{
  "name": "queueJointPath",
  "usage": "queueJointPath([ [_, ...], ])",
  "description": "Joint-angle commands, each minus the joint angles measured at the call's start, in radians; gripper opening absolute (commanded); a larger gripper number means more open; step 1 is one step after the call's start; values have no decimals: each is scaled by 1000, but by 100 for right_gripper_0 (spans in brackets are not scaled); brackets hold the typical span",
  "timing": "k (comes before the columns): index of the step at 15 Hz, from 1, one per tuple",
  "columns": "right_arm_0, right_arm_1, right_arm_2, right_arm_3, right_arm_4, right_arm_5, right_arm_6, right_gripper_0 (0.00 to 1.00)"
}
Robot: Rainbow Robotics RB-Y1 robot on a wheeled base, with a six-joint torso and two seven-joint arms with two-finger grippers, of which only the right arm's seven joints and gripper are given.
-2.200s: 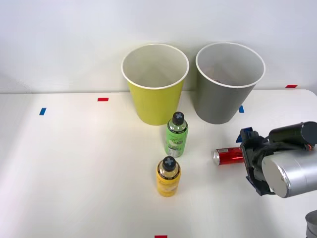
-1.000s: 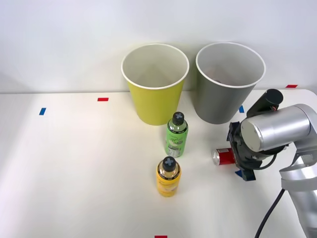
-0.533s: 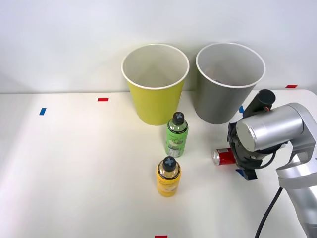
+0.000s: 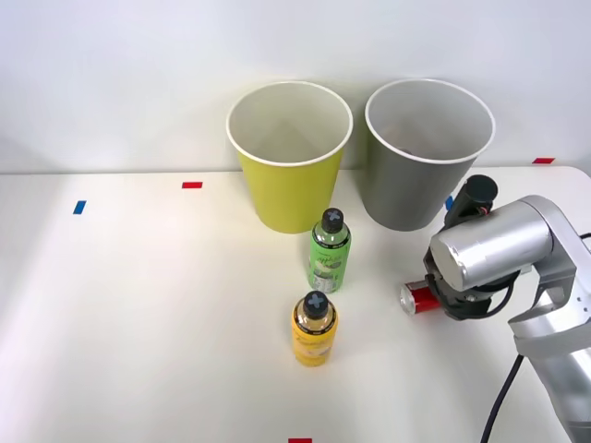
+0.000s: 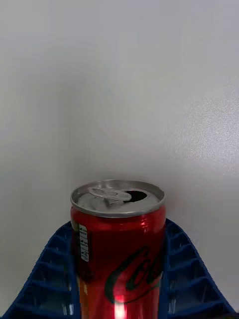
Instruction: Put cans in the gray bin, plastic bottles in the light green bin
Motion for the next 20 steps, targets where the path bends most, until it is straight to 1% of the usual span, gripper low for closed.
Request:
queueJointPath([
  [1,0,-1,3,0,8,-1,17,0],
  [2,-1,1,8,0,24,-1,39,0],
  [4,5,2,11,-6,65,-3,146,0],
  [5,15,2,11,-29,85,-7,206,0],
  [6,31,2,11,-65,102,-13,247,0],
  [10,132,-12,12,-284,163,-53,465,0],
  [12,200,-33,20,-370,203,-133,589,0],
  [15,302,-47,40,-451,309,-299,780,0],
  [18,413,-58,41,-540,360,-431,905,0],
  [20,503,-78,47,-611,400,-524,965,0],
])
